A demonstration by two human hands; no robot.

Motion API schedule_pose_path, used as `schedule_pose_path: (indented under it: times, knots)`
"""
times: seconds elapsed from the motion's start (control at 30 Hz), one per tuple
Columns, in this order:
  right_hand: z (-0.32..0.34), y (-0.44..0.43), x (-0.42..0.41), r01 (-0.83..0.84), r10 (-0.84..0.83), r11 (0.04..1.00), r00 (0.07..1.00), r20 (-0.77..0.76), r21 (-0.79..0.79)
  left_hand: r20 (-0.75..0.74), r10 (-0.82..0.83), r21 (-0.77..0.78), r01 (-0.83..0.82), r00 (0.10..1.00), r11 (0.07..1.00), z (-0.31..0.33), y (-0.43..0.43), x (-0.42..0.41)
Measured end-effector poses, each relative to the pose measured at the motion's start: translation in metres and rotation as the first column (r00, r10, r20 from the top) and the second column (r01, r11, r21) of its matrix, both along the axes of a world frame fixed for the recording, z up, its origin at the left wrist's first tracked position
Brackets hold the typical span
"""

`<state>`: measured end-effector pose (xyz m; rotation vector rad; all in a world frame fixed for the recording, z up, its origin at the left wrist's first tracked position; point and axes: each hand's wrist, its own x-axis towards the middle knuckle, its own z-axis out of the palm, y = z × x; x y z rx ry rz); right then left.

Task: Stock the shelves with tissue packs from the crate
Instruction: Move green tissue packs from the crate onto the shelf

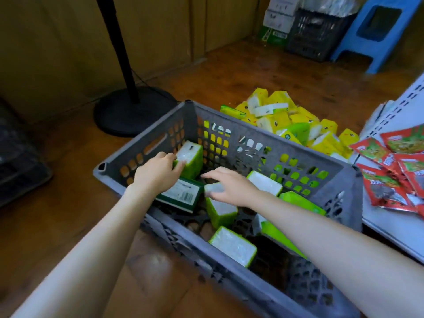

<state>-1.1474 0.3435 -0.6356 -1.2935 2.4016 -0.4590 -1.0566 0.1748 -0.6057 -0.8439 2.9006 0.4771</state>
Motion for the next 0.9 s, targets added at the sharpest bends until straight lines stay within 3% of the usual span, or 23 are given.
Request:
schedule_pose_path:
  times: [0.1, 0.27, 0.43, 0.7, 0.9]
  knots:
    - [-0.016, -0.042, 0.001, -0.016, 0.021, 0.994, 0.999, -0.040, 0.107, -0.037, 0.062, 0.136, -0.057, 0.997, 0.989, -0.003, 0.006, 0.001]
    - [-0.043, -0.085, -0.010, -0.021, 0.033, 0.947, 0.999, -0.033, 0.320, -0.124, 0.063, 0.183, -0.040, 0.990, 0.982, 0.001, 0.005, 0.001]
    - [-0.061, -0.091, -0.014, 0.023, -0.034, 0.912, 0.999, 0.021, 0.409, -0.173, 0.089, 0.245, -0.045, 0.981, 0.968, 0.003, 0.001, 0.003]
    - [-0.063, -0.083, -0.017, 0.031, -0.045, 0.937, 0.998, 0.034, 0.349, -0.147, 0.121, 0.268, -0.078, 0.982, 0.960, 0.001, 0.003, 0.001]
    - [-0.049, -0.080, -0.010, 0.124, -0.131, 0.991, 0.962, 0.240, 0.044, -0.143, 0.153, 0.281, -0.108, 0.978, 0.953, -0.002, -0.001, 0.000]
